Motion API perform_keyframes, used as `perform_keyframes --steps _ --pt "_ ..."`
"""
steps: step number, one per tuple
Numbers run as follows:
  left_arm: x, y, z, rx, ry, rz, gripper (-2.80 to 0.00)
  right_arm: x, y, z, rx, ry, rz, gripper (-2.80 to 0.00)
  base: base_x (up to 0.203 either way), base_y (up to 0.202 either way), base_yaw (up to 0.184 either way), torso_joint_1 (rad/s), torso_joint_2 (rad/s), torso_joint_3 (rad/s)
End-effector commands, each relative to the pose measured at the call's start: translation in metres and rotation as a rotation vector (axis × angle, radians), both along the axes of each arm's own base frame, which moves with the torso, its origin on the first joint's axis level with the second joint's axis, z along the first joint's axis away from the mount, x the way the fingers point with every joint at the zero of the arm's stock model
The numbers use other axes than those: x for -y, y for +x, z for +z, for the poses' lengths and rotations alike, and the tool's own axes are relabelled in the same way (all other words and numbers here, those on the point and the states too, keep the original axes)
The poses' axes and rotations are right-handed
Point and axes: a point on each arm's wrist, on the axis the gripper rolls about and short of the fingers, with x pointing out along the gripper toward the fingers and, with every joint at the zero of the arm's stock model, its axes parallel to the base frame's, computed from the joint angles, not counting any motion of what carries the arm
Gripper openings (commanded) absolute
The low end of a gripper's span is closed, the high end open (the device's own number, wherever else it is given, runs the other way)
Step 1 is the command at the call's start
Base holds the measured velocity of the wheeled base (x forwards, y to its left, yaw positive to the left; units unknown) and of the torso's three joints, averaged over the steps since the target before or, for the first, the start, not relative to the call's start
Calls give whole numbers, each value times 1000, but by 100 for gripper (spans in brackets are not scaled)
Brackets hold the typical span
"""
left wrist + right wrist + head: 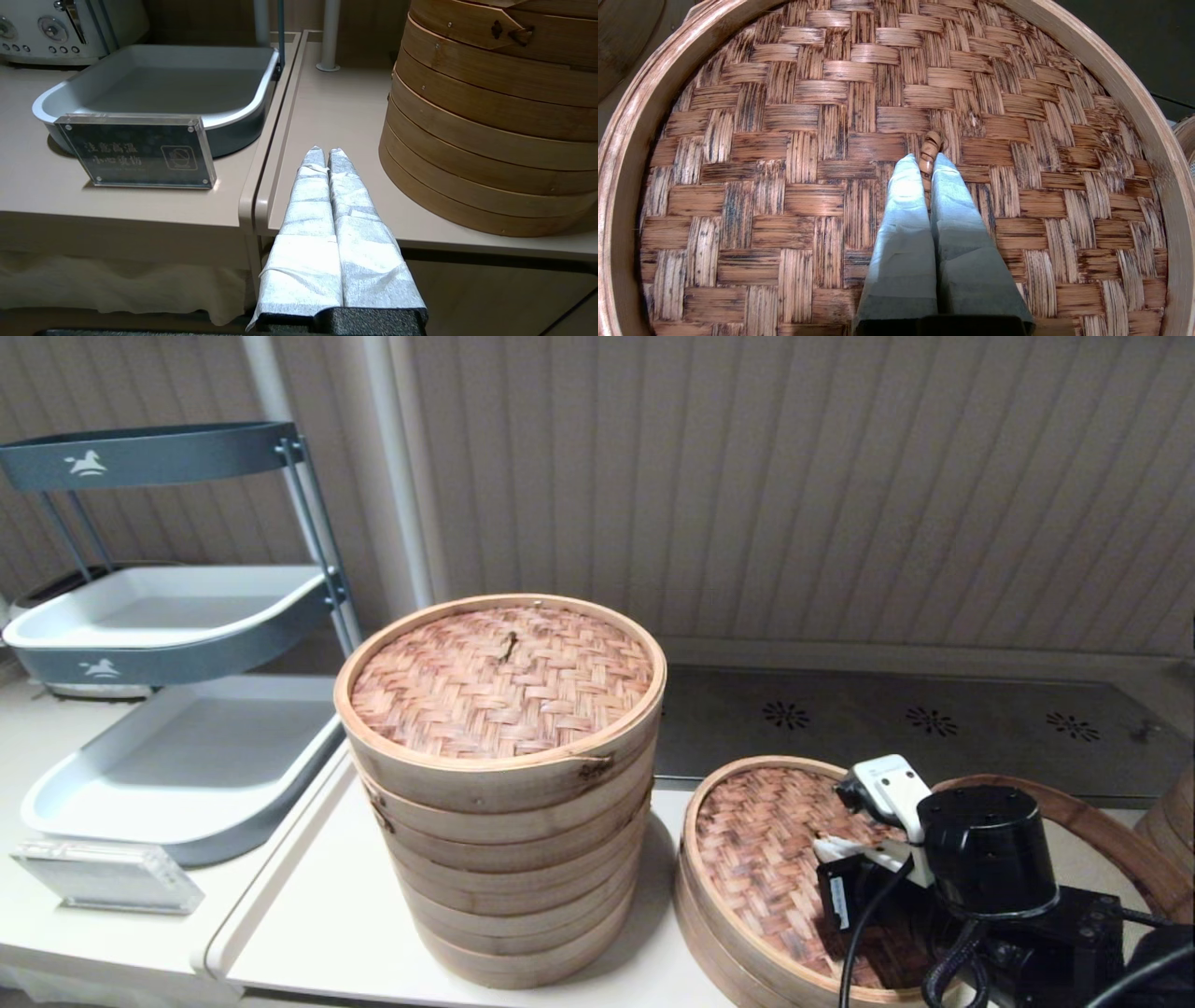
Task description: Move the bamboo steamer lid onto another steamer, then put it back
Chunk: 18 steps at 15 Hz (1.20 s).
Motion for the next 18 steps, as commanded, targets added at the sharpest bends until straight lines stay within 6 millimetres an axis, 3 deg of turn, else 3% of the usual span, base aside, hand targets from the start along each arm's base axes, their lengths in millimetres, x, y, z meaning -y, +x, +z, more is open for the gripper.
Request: perform_keyframes --steps 1,3,4,5,13,18 --pt "0 2 -7 -21 0 -1 -280 0 1 -1 -1 -1 -3 -280 0 0 0 0 0 0" --pt "0 2 -7 -22 0 0 -280 -1 1 0 5 3 -1 -280 0 0 0 0 0 0" --pt "0 2 -7 -22 0 -1 -280 -1 1 0 8 3 -2 -191 0 0 0 0 0 0" --pt "0 2 -7 -22 0 0 -280 -1 0 0 15 7 2 0 0 0 0 0 0 0" --pt "0 2 -7 -21 0 0 -280 2 -1 8 59 30 -6 0 0 0 0 0 0 0" --pt "0 2 -7 -22 0 2 -280 27 -23 54 209 91 -61 0 0 0 0 0 0 0"
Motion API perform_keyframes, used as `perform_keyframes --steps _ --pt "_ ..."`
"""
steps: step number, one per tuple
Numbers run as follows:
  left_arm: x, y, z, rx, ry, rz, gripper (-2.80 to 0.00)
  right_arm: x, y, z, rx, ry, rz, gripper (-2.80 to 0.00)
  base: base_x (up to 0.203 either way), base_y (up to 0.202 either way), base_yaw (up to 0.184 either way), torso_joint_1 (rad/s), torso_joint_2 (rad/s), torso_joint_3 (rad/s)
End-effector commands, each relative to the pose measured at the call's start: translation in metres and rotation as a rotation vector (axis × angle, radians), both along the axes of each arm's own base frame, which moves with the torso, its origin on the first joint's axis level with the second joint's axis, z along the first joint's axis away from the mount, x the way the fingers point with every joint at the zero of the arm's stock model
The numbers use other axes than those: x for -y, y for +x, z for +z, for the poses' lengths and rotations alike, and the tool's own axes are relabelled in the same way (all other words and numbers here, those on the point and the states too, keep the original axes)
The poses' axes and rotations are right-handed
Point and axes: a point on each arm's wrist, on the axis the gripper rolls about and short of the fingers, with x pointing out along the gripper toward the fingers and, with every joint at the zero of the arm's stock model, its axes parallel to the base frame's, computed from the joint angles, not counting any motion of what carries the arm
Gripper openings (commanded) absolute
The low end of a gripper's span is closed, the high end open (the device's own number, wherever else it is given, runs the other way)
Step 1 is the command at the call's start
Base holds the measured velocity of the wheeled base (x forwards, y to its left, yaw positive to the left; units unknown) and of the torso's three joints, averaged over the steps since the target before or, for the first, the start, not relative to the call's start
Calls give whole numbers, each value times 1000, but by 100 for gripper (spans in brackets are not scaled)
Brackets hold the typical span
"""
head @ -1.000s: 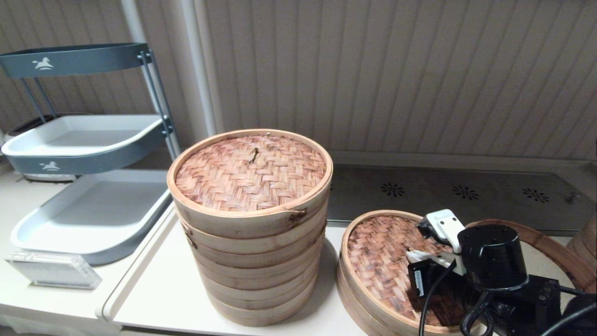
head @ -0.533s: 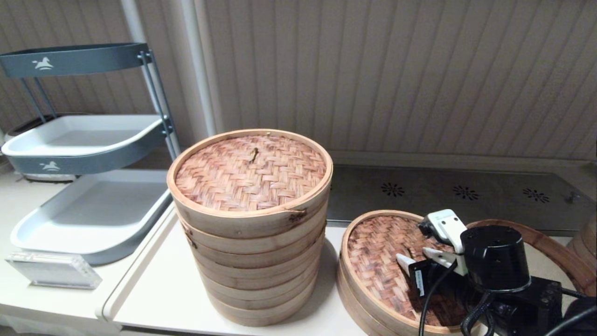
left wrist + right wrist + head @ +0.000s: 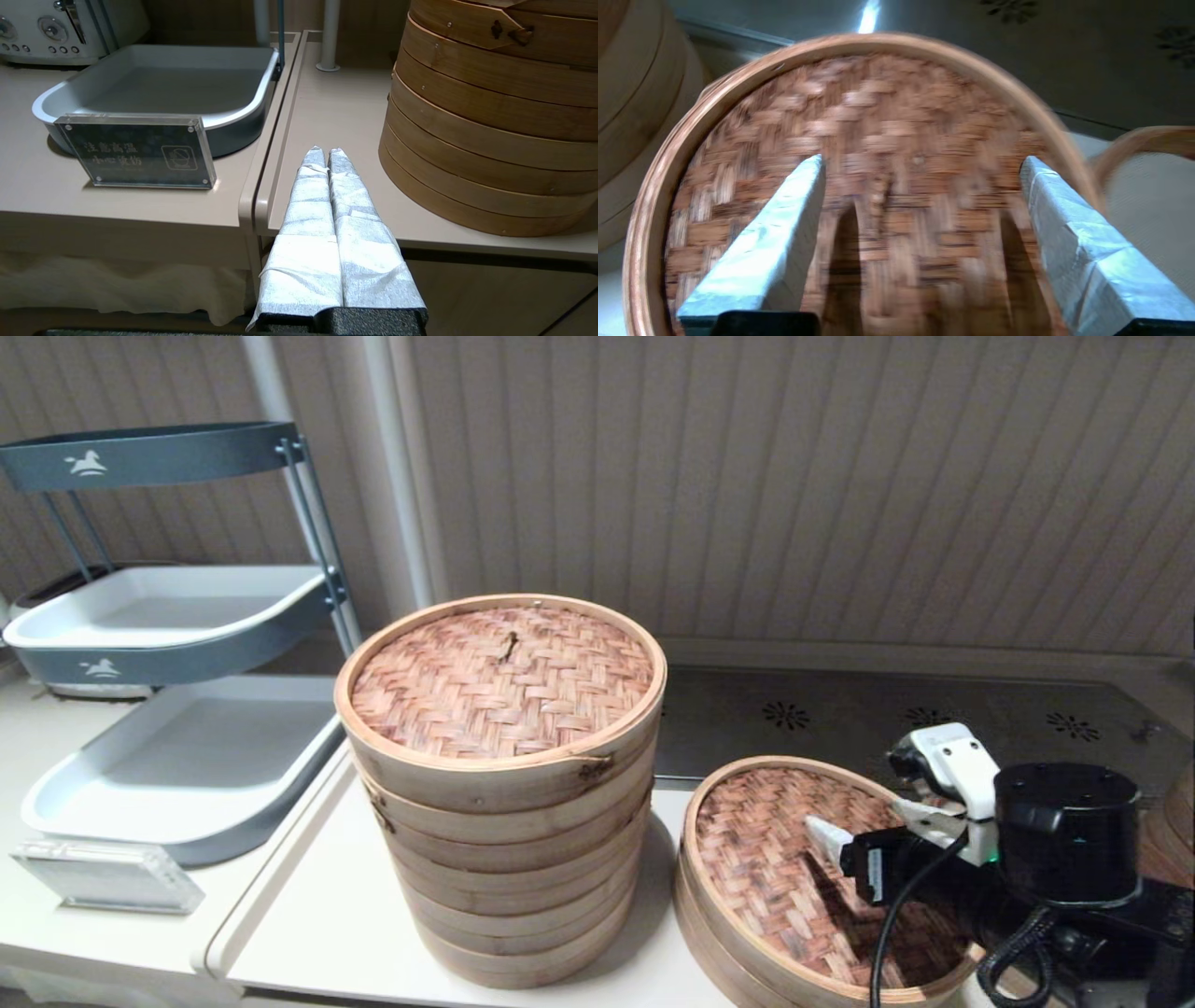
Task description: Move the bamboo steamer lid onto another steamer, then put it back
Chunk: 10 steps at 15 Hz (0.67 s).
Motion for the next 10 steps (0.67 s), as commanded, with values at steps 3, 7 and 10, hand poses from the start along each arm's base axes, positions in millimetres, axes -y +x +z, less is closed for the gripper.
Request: perform_keyframes --steps 3,7,10 --pt "0 2 -7 -22 0 1 -280 23 -32 40 100 45 -36 0 0 0 0 0 0 0" --pt "0 2 -7 -21 0 2 -280 44 -68 70 132 59 -63 0 0 0 0 0 0 0" --pt "0 2 -7 -21 0 -1 -280 58 -85 75 123 53 -114 -280 0 0 0 0 0 0"
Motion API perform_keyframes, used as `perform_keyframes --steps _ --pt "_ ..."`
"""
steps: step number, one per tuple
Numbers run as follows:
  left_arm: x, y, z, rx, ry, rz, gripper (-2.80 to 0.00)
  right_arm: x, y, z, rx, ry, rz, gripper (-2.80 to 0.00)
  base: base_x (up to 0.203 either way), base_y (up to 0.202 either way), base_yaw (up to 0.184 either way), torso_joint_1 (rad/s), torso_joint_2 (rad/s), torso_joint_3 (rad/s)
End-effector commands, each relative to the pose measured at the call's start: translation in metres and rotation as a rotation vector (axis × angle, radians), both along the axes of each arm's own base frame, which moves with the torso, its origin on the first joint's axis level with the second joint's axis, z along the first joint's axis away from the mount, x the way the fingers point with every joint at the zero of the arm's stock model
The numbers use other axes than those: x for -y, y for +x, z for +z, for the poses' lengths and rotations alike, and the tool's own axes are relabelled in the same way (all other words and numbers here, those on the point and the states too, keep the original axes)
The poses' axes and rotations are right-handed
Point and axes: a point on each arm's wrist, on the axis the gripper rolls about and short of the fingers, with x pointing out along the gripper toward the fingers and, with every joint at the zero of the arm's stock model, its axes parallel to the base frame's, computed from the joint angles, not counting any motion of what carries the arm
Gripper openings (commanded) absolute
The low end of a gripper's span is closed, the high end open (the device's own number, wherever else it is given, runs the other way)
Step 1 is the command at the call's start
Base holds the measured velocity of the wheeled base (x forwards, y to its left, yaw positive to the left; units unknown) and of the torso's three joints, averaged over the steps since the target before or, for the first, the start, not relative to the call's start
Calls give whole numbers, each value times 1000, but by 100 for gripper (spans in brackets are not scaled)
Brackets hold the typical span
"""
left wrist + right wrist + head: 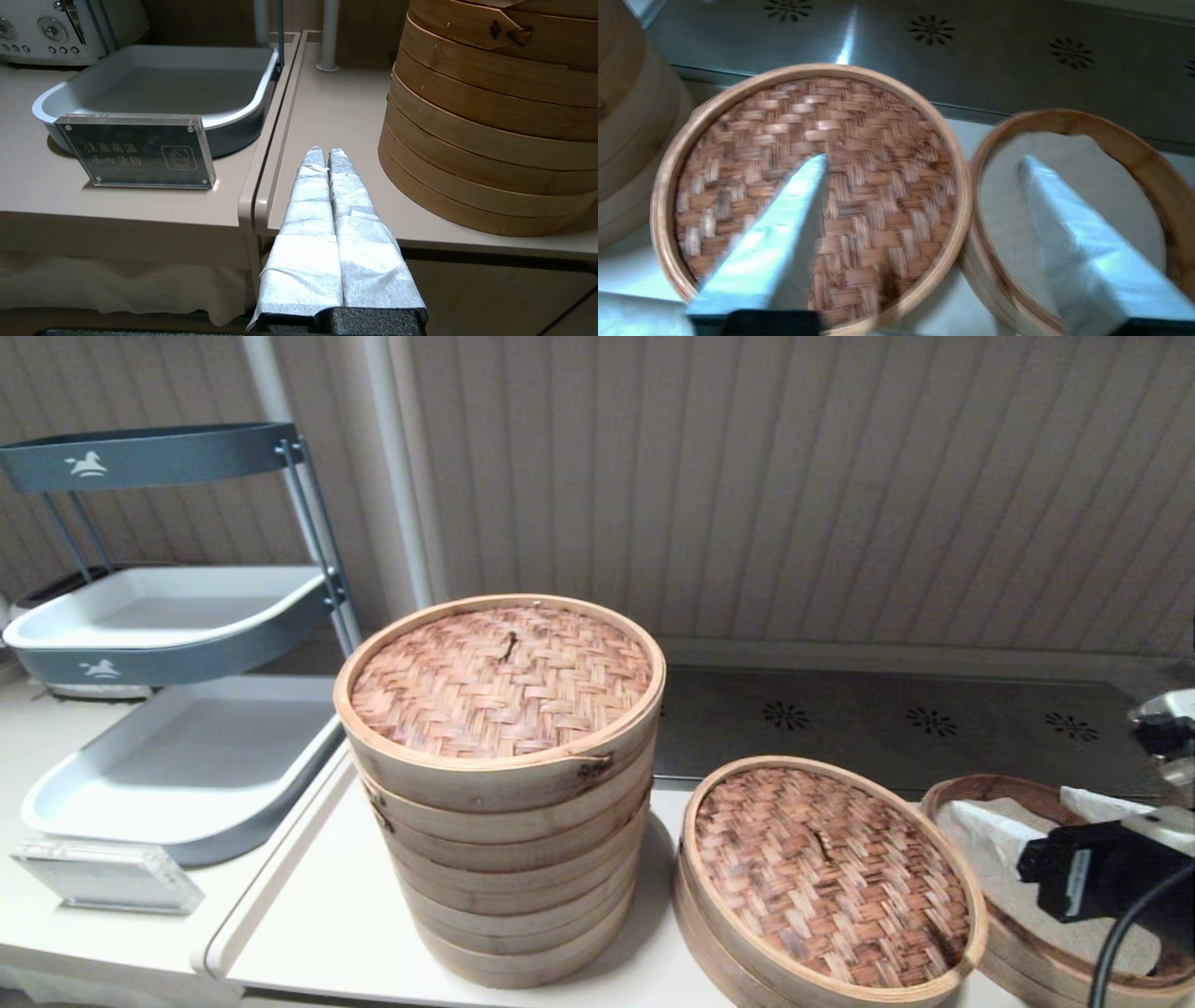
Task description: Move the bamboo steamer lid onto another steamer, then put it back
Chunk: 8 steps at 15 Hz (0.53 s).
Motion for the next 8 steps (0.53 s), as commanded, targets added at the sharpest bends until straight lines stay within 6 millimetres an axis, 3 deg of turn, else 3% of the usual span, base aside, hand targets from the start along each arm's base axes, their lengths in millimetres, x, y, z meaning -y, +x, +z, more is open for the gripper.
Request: perform_keyframes --steps 1,5,8 --pt "0 2 -7 -22 0 1 -280 10 -16 10 58 22 -31 -280 0 0 0 0 0 0" --pt "0 2 -7 -21 0 0 -280 29 -57 9 90 33 -69 -280 0 0 0 0 0 0" --pt "0 2 -7 -22 0 0 -280 36 -78 -5 74 27 -77 -280 0 0 0 0 0 0"
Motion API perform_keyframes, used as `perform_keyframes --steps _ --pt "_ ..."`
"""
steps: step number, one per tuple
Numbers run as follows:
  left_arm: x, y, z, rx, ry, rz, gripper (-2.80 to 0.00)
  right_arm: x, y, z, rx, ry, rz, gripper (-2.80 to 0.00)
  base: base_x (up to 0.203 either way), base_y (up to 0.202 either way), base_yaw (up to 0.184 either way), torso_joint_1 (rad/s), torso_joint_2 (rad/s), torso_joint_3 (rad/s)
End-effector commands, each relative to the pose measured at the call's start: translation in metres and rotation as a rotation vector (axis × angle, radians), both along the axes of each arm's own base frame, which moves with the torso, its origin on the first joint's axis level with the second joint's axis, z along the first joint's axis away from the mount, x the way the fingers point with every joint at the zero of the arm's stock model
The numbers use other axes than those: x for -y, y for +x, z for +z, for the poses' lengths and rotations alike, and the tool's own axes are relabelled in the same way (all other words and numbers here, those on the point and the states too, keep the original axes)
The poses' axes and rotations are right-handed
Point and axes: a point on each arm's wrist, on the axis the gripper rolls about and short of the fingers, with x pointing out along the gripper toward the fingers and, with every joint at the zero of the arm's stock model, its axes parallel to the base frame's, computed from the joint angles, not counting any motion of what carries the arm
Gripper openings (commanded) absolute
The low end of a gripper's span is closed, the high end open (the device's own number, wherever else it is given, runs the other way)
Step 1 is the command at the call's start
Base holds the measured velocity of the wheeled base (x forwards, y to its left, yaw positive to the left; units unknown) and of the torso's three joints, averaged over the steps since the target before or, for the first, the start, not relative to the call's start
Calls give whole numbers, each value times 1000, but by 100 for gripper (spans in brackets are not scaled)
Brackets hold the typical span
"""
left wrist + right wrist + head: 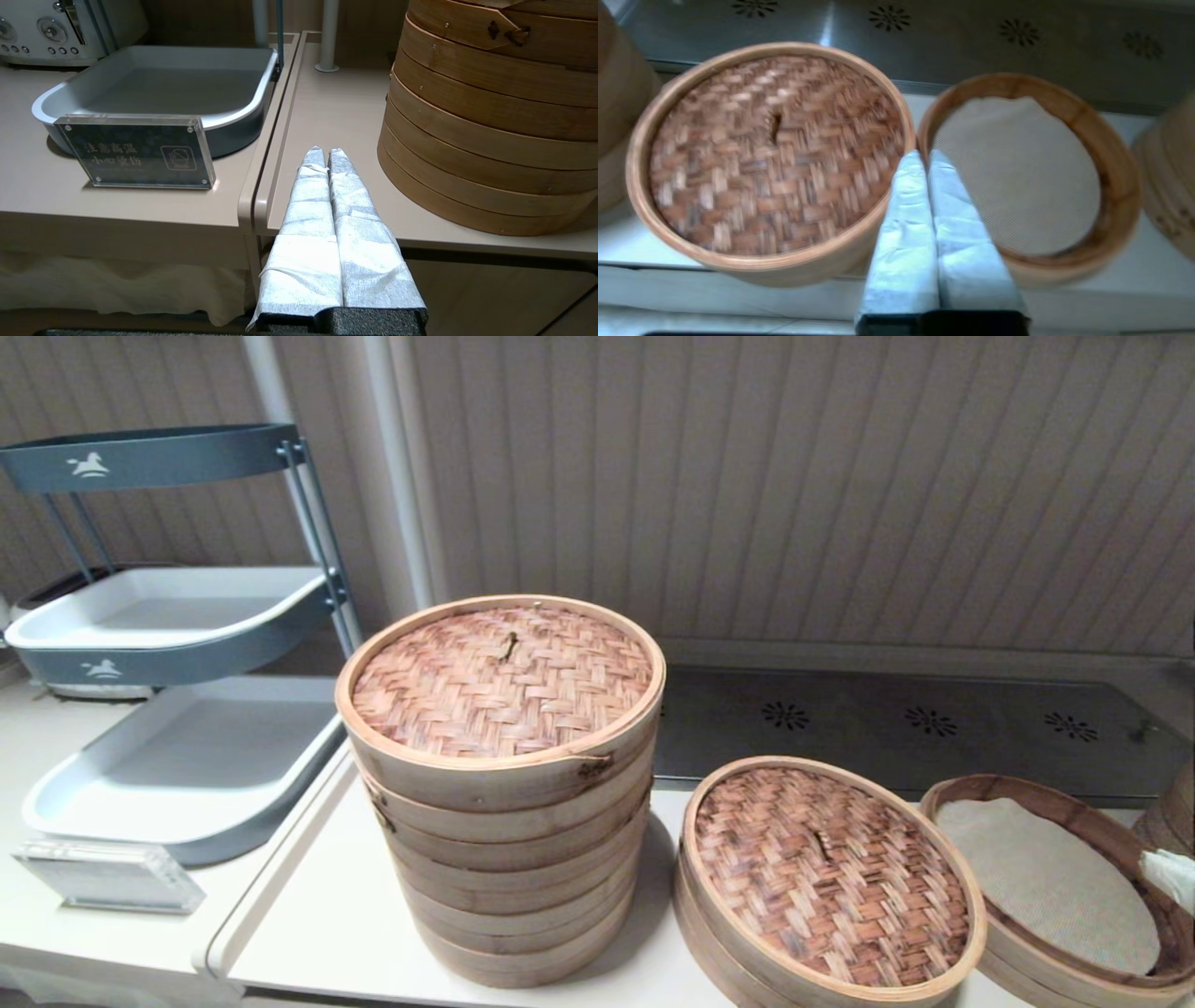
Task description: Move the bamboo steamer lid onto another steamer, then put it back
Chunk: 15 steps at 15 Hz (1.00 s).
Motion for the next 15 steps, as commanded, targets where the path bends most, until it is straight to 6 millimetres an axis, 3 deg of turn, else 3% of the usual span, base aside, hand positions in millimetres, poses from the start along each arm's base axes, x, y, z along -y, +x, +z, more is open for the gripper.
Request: perform_keyframes --steps 1,7,12,15 --pt "0 2 -7 -22 0 0 -280 5 -16 -3 48 15 -7 -280 0 0 0 0 0 0" --pt "0 2 -7 -22 0 1 -280 14 -42 -54 18 10 -33 -280 0 0 0 0 0 0" --pt "0 2 -7 -22 0 1 -280 19 -59 -82 59 23 -16 -280 0 0 0 0 0 0" --pt "0 2 -7 -22 0 2 -280 19 -62 -88 61 22 -18 -280 0 0 0 0 0 0"
